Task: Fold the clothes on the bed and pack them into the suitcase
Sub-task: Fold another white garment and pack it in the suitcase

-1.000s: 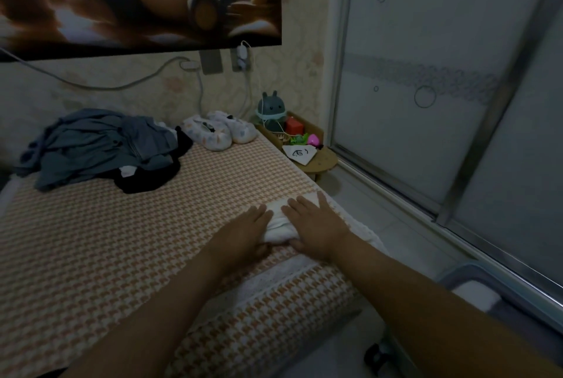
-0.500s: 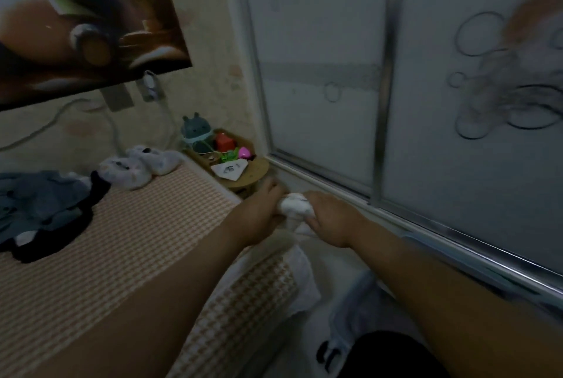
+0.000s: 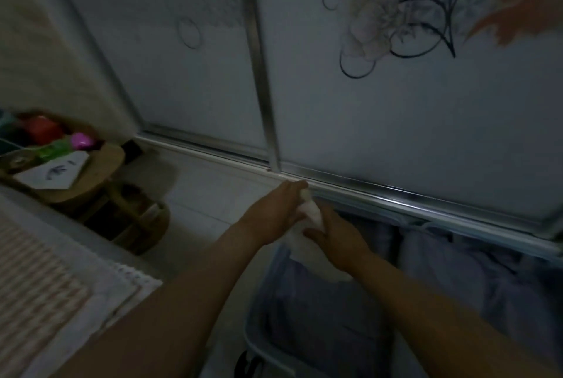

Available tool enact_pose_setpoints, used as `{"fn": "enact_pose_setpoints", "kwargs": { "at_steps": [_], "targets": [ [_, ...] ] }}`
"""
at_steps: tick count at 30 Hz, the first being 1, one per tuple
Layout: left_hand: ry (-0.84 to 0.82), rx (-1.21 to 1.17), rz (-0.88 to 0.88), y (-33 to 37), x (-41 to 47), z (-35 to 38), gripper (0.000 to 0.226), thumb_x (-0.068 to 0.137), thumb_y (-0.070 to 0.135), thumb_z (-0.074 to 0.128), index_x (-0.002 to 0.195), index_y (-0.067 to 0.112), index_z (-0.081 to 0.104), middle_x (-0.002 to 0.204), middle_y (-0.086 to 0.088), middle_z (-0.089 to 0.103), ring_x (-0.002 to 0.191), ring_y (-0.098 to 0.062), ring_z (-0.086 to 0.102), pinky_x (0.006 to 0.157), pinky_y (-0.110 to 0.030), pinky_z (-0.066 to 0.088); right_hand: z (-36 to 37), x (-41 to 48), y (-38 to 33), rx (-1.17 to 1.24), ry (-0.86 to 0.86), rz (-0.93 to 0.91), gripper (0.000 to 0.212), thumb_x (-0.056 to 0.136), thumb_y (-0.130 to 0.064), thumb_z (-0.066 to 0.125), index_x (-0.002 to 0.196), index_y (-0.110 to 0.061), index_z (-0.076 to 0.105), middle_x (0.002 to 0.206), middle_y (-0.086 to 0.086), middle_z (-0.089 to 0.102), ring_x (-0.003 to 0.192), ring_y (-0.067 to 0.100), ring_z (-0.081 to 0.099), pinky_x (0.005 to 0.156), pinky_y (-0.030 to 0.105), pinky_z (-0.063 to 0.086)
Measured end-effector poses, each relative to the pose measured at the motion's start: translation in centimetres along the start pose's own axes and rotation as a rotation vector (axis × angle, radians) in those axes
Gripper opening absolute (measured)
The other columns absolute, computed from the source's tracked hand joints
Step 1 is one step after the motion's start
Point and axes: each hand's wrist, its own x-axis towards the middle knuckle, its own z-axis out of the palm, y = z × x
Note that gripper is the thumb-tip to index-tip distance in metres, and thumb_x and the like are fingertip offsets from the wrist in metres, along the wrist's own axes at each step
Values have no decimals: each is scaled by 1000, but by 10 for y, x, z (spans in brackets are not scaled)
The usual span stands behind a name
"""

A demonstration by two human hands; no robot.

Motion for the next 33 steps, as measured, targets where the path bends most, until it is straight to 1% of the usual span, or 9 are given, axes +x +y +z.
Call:
{"fn": "enact_pose_setpoints", "kwargs": {
  "at_steps": [4,8,12,15,18,21,23,29,33],
  "targets": [
    [-129,22,-57,-21,24,71,67,93,45,41,151,19,22,151,-10,33,135,-27,36,111,-43,33,17,-1,81,30,41,217,59,94,-43,54,144,-22,33,142,7,49,127,27,50,105,30,37],
    [-195,58,-81,-39,36,128,58,100,26,45,152,18,20,155,-8,27,135,-27,35,108,-32,30,27,15,135,49,104,410,65,101,-31,46,153,-8,14,153,13,33,137,27,37,110,26,26],
    [-329,127,-116,-57,50,171,61,98,27,49,152,18,21,153,-9,26,136,-28,33,109,-37,32,44,45,168,197,105,462,64,102,-23,42,153,-7,8,159,13,20,144,24,25,111,17,14],
    [-445,189,-158,-74,57,198,70,99,33,47,155,23,6,162,-4,4,147,-25,12,119,-37,17,62,60,183,103,168,593,68,102,-21,43,154,-8,1,159,18,11,145,31,18,117,33,17],
    [-554,245,-172,-86,61,212,74,99,37,47,155,27,-1,162,-3,-5,148,-25,3,120,-38,11,71,54,192,-206,108,509,77,98,-34,43,153,-19,-8,159,14,-16,148,32,-7,120,45,8],
    [-584,318,-147,-96,64,219,75,98,38,50,155,24,3,162,-7,4,147,-27,9,118,-41,17,77,39,199,-512,-269,254,106,72,-76,33,151,-26,-17,154,6,-33,143,29,-27,115,58,-5],
    [-551,349,-116,-102,67,223,74,96,38,52,155,24,9,159,-8,13,144,-28,15,116,-41,23,80,33,207,-577,-408,213,121,70,-74,53,148,-25,-26,148,4,-42,139,26,-35,112,61,-7],
    [-508,364,-88,-107,65,232,67,95,39,54,152,28,21,157,-7,17,141,-28,18,111,-40,32,94,54,204,-360,-165,458,126,72,-66,69,149,-28,-23,154,11,-35,142,34,-29,118,55,4],
    [-530,344,-105,-109,63,227,69,94,42,54,152,30,21,155,-6,19,140,-29,18,109,-42,33,93,74,194,-401,-287,367,117,76,-66,64,151,-30,-17,155,6,-33,143,30,-27,118,56,4]
  ]
}}
